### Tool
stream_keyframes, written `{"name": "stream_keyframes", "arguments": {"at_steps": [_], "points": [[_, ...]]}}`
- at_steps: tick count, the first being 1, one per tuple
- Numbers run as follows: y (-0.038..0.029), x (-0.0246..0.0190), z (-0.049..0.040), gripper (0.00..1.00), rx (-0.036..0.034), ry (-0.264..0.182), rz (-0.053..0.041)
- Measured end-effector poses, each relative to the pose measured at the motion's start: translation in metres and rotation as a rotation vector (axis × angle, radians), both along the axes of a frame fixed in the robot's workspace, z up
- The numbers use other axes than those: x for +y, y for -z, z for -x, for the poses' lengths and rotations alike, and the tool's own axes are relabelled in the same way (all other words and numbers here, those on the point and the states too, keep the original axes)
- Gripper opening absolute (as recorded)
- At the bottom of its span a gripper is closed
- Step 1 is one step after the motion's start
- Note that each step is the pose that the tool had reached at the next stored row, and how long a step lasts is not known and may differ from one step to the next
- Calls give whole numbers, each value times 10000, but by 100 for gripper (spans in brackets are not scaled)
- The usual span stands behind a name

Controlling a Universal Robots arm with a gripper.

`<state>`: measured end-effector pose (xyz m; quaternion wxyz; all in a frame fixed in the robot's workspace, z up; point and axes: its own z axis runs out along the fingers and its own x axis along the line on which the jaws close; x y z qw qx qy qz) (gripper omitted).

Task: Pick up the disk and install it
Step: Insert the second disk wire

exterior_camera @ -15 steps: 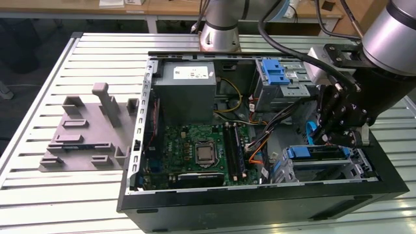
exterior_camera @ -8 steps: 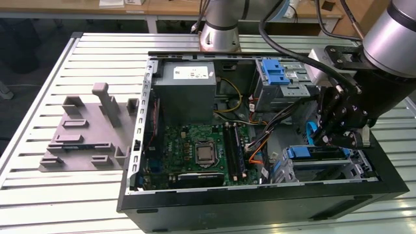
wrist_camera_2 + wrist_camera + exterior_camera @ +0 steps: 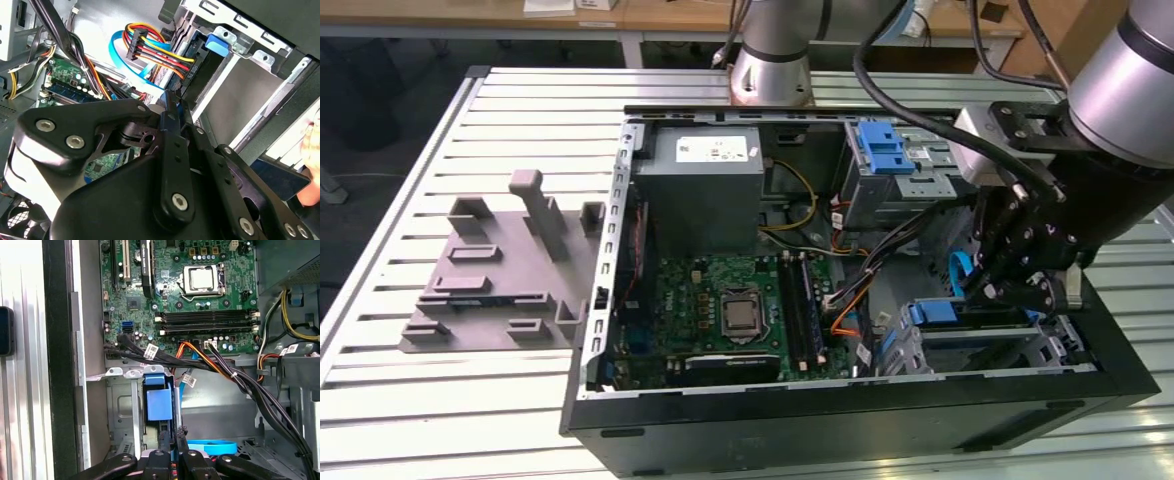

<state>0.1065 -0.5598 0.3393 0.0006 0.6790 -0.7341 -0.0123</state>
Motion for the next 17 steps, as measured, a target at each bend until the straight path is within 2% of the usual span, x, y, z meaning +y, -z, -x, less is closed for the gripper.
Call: {"name": "stream_keyframes", "arguments": {"at_steps": [11,17], "points": [[23,-33,-21,16,0,1,2],[27,-35,-35,16,0,0,-12]]}}
